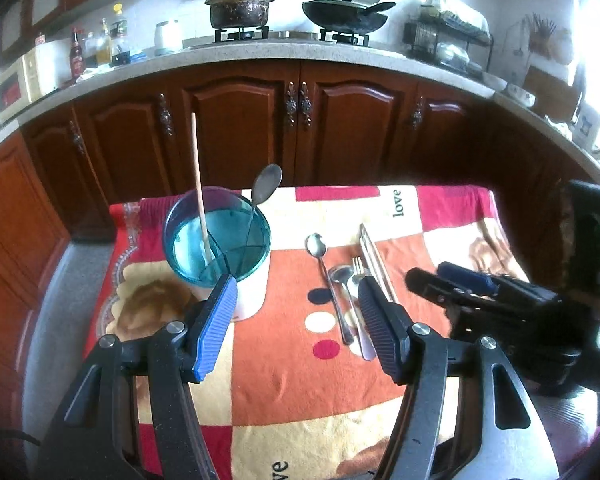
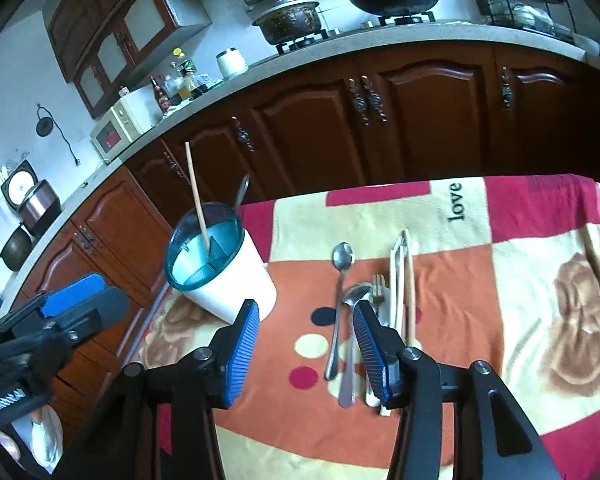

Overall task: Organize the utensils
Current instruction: 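Move both open tools back from the cup to the cutlery row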

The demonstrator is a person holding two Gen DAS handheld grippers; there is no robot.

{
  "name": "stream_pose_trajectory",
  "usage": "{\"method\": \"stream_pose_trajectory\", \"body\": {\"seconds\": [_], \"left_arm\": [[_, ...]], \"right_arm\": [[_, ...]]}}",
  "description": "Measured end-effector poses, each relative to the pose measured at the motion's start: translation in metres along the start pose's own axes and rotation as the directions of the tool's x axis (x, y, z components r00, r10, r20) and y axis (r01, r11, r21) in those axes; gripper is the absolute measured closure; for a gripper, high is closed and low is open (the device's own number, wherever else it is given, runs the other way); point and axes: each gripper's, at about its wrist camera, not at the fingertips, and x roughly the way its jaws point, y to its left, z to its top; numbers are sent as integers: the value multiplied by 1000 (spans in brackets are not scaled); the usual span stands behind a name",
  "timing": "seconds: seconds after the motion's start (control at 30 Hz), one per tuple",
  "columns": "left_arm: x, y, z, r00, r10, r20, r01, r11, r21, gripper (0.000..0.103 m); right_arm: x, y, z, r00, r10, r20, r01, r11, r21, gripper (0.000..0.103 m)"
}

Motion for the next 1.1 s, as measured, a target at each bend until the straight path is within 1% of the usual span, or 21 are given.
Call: {"method": "stream_pose_trajectory", "body": {"seconds": [0.13, 0.33, 0.47, 0.63, 0.77, 0.9, 0.97, 1.0, 1.03, 1.1], "left_arm": [[6, -3, -6, 1000, 9, -10, -9, 1000, 4, 40], [12, -4, -10, 1000, 26, -12, -26, 1000, 5, 40], [16, -3, -13, 999, 24, -25, -24, 1000, 2, 40], [27, 4, -19, 998, 4, -64, -6, 999, -36, 40], [37, 8, -24, 995, -6, -96, 0, 998, -61, 40], [48, 6, -29, 993, -8, -122, 1, 998, -56, 40], [54, 4, -31, 991, -8, -136, 1, 999, -52, 40], [57, 3, -32, 990, -10, -144, 3, 999, -54, 40], [60, 3, -33, 988, -15, -151, 7, 998, -57, 40], [65, 2, -34, 986, -27, -164, 16, 998, -68, 40]], "right_arm": [[-6, -1, -6, 1000, -22, 1, 22, 1000, -6, 55], [-12, -6, -10, 999, -32, 0, 32, 999, 9, 53], [-15, -11, -12, 999, -42, 0, 42, 999, 15, 53], [-12, -24, -15, 998, -55, -12, 56, 998, 37, 53], [2, -42, -19, 998, -48, -42, 51, 996, 76, 53], [25, -60, -23, 997, -14, -82, 23, 995, 102, 53], [40, -69, -23, 995, -22, -102, 32, 995, 98, 56], [46, -72, -22, 994, -20, -108, 31, 995, 98, 62], [53, -77, -20, 993, -15, -116, 27, 995, 101, 65], [67, -86, -16, 992, -22, -125, 36, 994, 107, 66]]}}
